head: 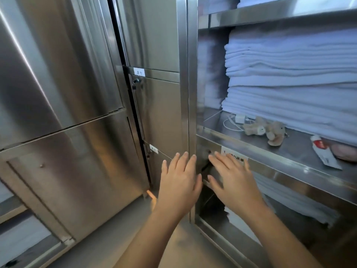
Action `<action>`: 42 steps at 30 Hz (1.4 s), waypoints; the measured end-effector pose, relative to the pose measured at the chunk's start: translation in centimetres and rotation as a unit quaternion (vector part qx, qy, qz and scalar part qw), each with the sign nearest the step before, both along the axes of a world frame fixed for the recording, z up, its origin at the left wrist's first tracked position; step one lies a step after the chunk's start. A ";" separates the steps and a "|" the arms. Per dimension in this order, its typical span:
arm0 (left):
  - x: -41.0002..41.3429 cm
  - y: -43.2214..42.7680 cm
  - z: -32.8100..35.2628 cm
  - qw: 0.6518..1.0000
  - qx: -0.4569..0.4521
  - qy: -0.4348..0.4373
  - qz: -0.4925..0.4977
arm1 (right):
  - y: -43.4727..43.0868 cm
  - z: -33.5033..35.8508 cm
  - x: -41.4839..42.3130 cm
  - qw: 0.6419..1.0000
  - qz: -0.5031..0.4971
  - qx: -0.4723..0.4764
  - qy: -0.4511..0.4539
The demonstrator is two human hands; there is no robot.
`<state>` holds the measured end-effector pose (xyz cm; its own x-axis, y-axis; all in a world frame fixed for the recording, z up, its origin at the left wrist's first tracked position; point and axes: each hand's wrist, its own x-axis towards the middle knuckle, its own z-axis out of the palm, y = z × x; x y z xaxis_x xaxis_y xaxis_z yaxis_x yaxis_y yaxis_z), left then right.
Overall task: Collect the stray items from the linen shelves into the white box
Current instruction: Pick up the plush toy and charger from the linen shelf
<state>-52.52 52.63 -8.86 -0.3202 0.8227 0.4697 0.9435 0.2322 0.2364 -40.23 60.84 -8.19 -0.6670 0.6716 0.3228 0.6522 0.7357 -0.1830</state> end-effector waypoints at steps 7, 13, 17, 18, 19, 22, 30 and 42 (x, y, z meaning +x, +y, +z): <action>-4.2 7.4 -0.8 0.995 -0.014 -0.025 -0.099 | 5.2 0.0 -2.9 0.995 -0.092 0.013 0.020; -8.0 12.8 -0.3 0.982 -0.003 -0.027 -0.187 | 8.3 0.4 -6.2 0.985 -0.159 0.045 0.048; -8.3 16.1 -0.5 0.970 0.026 0.004 -0.242 | 9.9 -0.3 -5.8 0.973 -0.228 0.025 -0.007; -8.0 16.7 -0.7 0.967 0.025 0.006 -0.253 | 10.3 -0.6 -5.4 0.970 -0.240 0.022 -0.020; -7.7 17.3 -0.9 0.964 0.020 0.004 -0.265 | 10.8 -0.8 -5.0 0.967 -0.253 0.018 -0.029; -7.0 19.3 -1.7 0.955 0.002 -0.003 -0.297 | 12.3 -0.9 -4.2 0.958 -0.284 0.014 -0.029; -4.2 26.2 -2.7 0.945 0.001 0.011 -0.327 | 18.1 -2.8 -1.3 0.954 -0.298 -0.004 -0.008; -0.3 35.8 -4.2 0.951 0.010 0.034 -0.307 | 28.7 -4.4 3.1 0.965 -0.261 -0.013 0.020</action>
